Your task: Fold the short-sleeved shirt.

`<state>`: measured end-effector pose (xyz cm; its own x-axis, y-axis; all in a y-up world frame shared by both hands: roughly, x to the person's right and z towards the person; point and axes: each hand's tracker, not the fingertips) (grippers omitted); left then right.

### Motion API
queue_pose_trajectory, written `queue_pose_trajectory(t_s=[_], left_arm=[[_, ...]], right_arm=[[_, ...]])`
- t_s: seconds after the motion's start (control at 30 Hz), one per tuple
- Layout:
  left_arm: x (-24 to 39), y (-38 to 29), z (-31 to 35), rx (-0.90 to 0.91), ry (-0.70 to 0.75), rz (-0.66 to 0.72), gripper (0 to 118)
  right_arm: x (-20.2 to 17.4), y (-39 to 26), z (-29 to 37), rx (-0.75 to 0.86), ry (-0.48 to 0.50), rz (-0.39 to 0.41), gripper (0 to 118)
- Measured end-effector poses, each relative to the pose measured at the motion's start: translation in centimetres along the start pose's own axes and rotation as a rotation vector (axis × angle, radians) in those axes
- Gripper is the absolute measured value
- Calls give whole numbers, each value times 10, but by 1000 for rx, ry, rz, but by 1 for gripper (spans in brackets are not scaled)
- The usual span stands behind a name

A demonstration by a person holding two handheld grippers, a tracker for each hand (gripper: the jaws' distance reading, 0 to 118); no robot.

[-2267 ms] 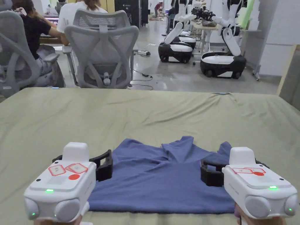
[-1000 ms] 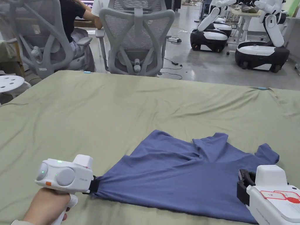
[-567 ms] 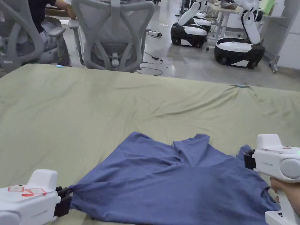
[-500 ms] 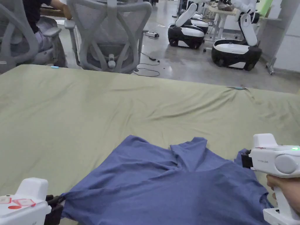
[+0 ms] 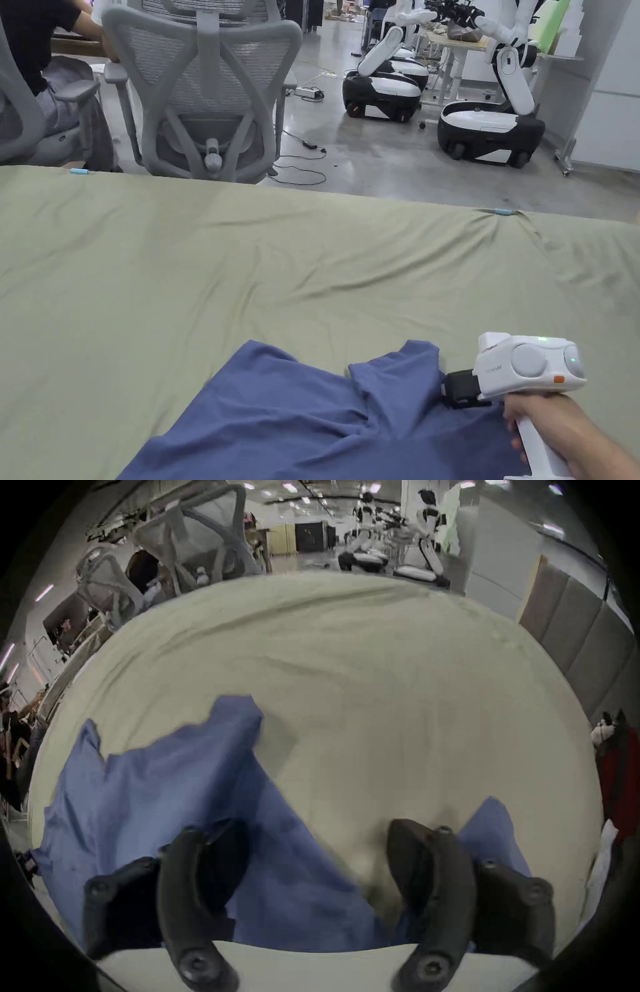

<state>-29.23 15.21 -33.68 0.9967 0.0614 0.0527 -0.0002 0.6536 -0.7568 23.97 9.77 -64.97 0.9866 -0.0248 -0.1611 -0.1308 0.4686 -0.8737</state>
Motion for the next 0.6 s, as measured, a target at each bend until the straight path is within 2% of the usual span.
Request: queue_pose_trajectory(t_s=[0.03,0.07,0.1,0.13,0.17,0.2,0.27,0.33,0.47,0.6], left_arm=[[2,1,0,-2,3,-3,0],[4,2,0,-3,4,-6,0],[6,3,1,-5,5,-9,0],[8,4,2,-4,6,-11,0],[9,5,2,-2,5,-10,0],[11,5,4,1,0,-8,0],[15,8,3,7,-4,-7,0],[16,12,4,23,0,-16,0],[20,32,19,142,40,-27,0],[20,62,31,255,81,-9,0]], right_arm=[[0,-3,8,34,8,-8,80],[-1,-2,16,24,4,-25,65],[-4,-4,23,24,5,-25,46],[-7,-9,31,30,15,-17,20],[-7,-14,35,17,58,-20,2],[-9,-22,39,-15,79,-45,2],[-16,-33,44,-42,127,-16,2],[-19,-43,70,89,42,-12,2],[-30,-51,142,280,50,-6,2],[-56,-61,217,495,-119,172,2]])
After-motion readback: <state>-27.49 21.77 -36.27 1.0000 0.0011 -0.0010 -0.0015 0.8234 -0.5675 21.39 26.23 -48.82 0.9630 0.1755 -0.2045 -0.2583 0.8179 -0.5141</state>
